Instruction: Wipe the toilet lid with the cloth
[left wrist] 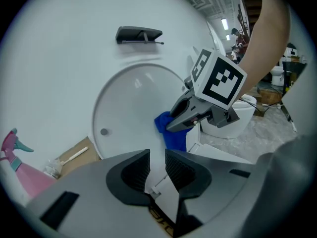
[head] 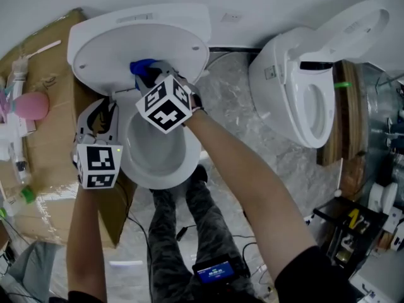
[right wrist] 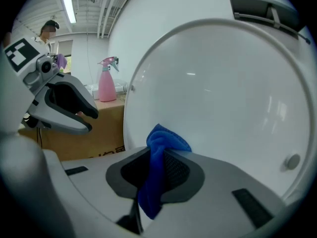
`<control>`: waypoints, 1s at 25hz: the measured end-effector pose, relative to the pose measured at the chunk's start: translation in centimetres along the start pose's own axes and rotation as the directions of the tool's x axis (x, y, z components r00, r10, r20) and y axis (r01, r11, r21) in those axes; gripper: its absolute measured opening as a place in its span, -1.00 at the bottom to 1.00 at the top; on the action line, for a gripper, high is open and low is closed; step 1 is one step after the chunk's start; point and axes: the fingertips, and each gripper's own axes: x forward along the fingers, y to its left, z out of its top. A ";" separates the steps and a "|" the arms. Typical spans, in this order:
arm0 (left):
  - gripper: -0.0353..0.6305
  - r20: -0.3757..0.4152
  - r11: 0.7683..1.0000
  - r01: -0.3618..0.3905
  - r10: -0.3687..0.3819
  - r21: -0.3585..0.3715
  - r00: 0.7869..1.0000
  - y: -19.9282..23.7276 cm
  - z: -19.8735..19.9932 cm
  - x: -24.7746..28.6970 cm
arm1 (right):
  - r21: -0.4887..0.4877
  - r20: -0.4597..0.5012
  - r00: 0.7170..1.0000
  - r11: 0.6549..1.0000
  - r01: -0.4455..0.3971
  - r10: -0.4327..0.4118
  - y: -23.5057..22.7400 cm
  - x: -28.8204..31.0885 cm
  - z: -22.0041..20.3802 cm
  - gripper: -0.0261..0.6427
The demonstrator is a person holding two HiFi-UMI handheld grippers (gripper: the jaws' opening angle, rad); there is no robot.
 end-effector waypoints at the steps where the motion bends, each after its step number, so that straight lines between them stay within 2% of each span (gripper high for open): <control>1: -0.59 0.005 1.000 -0.003 0.003 0.002 1.000 0.0 0.4 -0.2 | -0.004 0.010 1.000 1.000 0.001 -0.001 0.0 -0.3 0.6 -0.75; 5: -0.59 0.021 1.000 -0.012 0.012 0.009 1.000 0.0 1.3 -1.3 | -0.012 0.044 0.999 1.000 0.006 -0.005 0.3 -1.0 2.7 -0.75; 9: -0.59 0.024 1.000 -0.021 0.021 0.003 0.999 0.0 1.3 -1.9 | 0.013 0.048 0.999 1.000 0.011 -0.011 0.4 -1.0 2.8 -0.75; 16: -0.60 -0.003 0.997 -0.021 0.020 -0.074 1.000 0.0 0.3 -2.5 | 0.051 0.032 0.999 0.999 0.004 -0.006 0.8 -2.0 2.0 -0.75; 21: -0.65 -0.001 0.997 -0.002 0.002 -0.073 1.000 -0.3 1.3 -3.8 | 0.075 0.015 1.000 0.997 0.011 -0.012 1.1 -5.0 1.2 -0.75; 25: -0.66 -0.031 0.998 0.011 -0.013 -0.065 0.999 -0.4 2.6 -6.5 | 0.089 0.001 1.000 0.996 -0.006 0.006 2.1 -9.1 2.4 -0.75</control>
